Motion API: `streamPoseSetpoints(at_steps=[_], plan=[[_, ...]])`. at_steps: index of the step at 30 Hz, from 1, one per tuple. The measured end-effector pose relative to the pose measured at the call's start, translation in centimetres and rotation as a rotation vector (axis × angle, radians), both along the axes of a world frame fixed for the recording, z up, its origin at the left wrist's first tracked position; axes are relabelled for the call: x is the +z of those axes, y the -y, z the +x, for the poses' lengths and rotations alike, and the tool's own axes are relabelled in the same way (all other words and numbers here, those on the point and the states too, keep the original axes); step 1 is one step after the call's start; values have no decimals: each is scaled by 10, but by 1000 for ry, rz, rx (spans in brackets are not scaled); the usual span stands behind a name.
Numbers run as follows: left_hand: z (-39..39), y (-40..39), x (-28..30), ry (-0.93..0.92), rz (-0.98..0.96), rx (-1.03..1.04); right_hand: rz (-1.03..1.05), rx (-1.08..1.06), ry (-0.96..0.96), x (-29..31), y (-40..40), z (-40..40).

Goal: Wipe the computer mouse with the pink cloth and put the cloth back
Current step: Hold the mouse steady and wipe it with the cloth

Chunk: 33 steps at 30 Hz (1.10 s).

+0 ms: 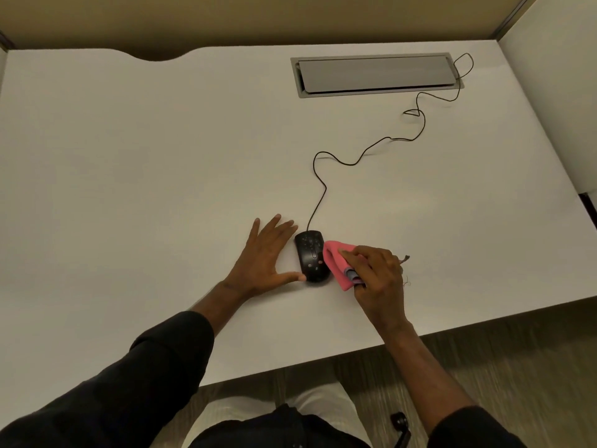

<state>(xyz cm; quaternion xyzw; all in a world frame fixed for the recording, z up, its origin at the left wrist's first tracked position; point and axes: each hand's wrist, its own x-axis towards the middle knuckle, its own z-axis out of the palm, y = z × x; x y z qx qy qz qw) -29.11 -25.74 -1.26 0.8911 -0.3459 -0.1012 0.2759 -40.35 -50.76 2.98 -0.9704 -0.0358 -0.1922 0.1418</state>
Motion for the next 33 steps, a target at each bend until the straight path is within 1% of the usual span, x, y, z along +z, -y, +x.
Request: streamPoseSetpoints(at_steps=[4, 8, 21, 27, 33], plan=[[-3, 4, -5, 37, 99, -26, -17, 22, -34, -4, -1, -2], [-5, 7, -8, 58, 141, -19, -46, 41, -65, -9, -1, -5], [-8, 15, -7, 56, 135, 37, -70, 141, -44, -18, -1, -8], [-9, 15, -6, 74, 128, 39, -121, 201, -80, -20, 2, -11], [-9, 14, -8, 100, 122, 44, -122, 195, -150, -19, 14, -15]])
